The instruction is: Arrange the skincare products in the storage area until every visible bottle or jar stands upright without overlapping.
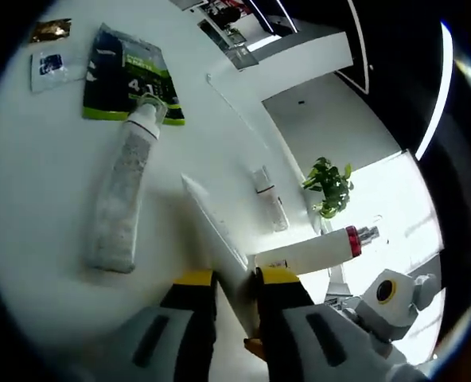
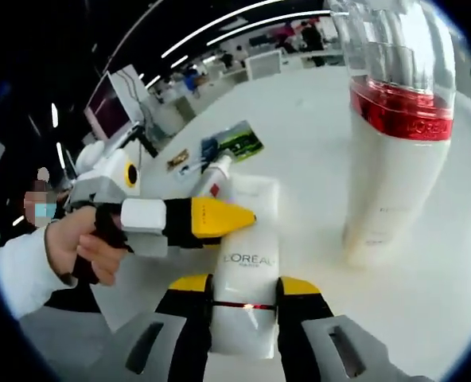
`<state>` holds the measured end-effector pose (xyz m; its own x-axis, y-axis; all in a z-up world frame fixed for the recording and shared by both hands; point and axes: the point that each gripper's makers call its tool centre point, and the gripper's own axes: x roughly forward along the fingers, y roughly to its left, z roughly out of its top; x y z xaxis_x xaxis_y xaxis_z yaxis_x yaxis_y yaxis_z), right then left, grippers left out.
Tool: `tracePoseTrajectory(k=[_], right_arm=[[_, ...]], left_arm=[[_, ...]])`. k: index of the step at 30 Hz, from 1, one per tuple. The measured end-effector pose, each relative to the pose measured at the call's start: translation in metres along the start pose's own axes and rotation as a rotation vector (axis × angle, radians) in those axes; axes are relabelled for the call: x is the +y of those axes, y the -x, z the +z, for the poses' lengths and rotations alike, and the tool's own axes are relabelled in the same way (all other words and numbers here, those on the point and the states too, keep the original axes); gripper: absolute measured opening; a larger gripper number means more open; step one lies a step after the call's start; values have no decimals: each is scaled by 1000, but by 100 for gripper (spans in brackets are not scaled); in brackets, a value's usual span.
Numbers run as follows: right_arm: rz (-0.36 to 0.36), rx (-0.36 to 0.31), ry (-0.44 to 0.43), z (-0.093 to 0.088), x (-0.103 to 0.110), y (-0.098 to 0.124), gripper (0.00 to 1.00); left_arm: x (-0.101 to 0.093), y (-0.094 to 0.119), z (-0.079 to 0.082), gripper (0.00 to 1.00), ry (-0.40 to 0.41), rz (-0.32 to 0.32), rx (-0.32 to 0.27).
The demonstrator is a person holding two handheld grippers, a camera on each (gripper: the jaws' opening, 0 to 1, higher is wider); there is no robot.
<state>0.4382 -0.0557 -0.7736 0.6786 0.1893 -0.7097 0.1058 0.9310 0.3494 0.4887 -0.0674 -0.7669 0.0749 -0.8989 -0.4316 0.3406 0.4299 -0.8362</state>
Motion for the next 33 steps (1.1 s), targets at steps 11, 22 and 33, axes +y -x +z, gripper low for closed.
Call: tracePoseTrajectory(k=[11, 22, 33], right_arm=[[9, 55, 156, -6, 1, 6, 25], [15, -55, 332, 41, 10, 41, 19], [89, -50, 580, 69, 26, 67, 17]], left_arm=[[-10, 3, -1, 10, -101, -39, -21], [-12, 19, -4, 10, -229, -76, -26], [-18, 30, -6, 9, -334, -137, -17]])
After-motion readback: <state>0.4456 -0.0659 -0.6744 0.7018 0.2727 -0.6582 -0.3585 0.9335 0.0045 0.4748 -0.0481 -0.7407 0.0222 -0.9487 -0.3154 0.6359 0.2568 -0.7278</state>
